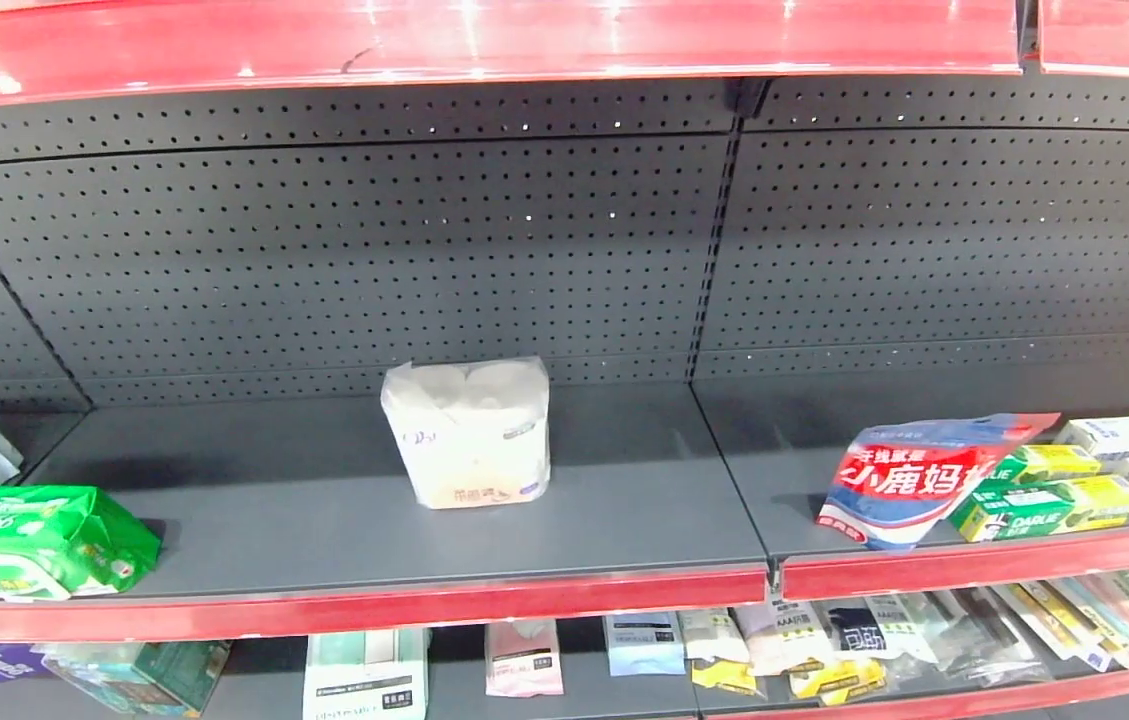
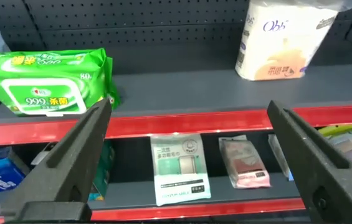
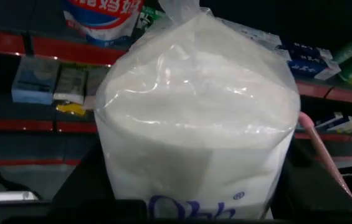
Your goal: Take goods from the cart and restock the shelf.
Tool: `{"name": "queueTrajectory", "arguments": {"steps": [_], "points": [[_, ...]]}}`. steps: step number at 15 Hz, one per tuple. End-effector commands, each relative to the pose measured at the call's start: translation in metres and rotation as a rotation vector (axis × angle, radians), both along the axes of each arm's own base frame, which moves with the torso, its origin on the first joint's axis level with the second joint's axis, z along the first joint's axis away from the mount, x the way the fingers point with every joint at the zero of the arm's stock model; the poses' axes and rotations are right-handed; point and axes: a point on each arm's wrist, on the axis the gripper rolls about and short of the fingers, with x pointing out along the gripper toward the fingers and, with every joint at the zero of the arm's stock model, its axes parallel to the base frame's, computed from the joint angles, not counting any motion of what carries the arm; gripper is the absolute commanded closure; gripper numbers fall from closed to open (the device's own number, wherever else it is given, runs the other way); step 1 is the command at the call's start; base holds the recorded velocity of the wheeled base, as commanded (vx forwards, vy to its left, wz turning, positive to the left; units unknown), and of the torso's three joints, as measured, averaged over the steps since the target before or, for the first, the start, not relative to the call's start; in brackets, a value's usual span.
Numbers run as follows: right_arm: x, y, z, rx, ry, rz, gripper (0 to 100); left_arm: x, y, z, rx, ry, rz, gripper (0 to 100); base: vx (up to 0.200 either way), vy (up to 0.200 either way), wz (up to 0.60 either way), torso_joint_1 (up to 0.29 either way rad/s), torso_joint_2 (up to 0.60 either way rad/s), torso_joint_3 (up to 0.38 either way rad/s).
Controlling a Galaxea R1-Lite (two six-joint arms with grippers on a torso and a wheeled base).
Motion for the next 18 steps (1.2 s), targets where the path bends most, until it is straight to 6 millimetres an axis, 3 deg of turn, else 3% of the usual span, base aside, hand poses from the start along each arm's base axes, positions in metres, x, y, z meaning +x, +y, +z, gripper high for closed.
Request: {"name": "queueTrajectory", "arguments": {"steps": [1, 9, 11, 13, 15, 16, 17, 18], "points": [[-0.010, -0.001, -0.014, 0.004, -0.092, -0.005, 100, 0.002, 0.000, 0.001, 0.002, 0.030, -0.005, 0, 0.000, 0.000, 0.00, 0.000, 0.00, 0.000], [-0.007, -0.003, -0.002, 0.090, -0.246, -0.114, 100, 0.002, -0.001, 0.001, 0.061, 0.022, 0.008, 0, 0.000, 0.000, 0.00, 0.000, 0.00, 0.000], [-0.015, -0.004, -0.006, 0.092, -0.271, -0.107, 100, 0.004, -0.001, 0.002, 0.063, 0.047, -0.004, 0, 0.000, 0.000, 0.00, 0.000, 0.00, 0.000], [-0.012, -0.004, -0.024, 0.091, -0.236, -0.118, 100, 0.004, 0.000, 0.002, 0.068, 0.045, -0.050, 0, 0.000, 0.000, 0.00, 0.000, 0.00, 0.000], [-0.011, -0.004, -0.026, 0.088, -0.224, -0.124, 100, 0.004, -0.001, 0.002, 0.066, 0.048, -0.061, 0, 0.000, 0.000, 0.00, 0.000, 0.00, 0.000], [-0.010, -0.004, -0.026, 0.088, -0.223, -0.126, 100, 0.003, -0.001, 0.008, 0.068, 0.034, -0.068, 0, 0.000, 0.000, 0.00, 0.000, 0.00, 0.000], [-0.009, -0.004, -0.026, 0.085, -0.212, -0.125, 100, 0.031, -0.001, 0.093, 0.009, 0.094, -0.049, 0, 0.000, 0.000, 0.00, 0.000, 0.00, 0.000], [-0.009, -0.004, -0.026, 0.085, -0.212, -0.123, 100, 0.033, -0.001, 0.096, -0.002, 0.101, -0.044, 0, 0.000, 0.000, 0.00, 0.000, 0.00, 0.000]]}}
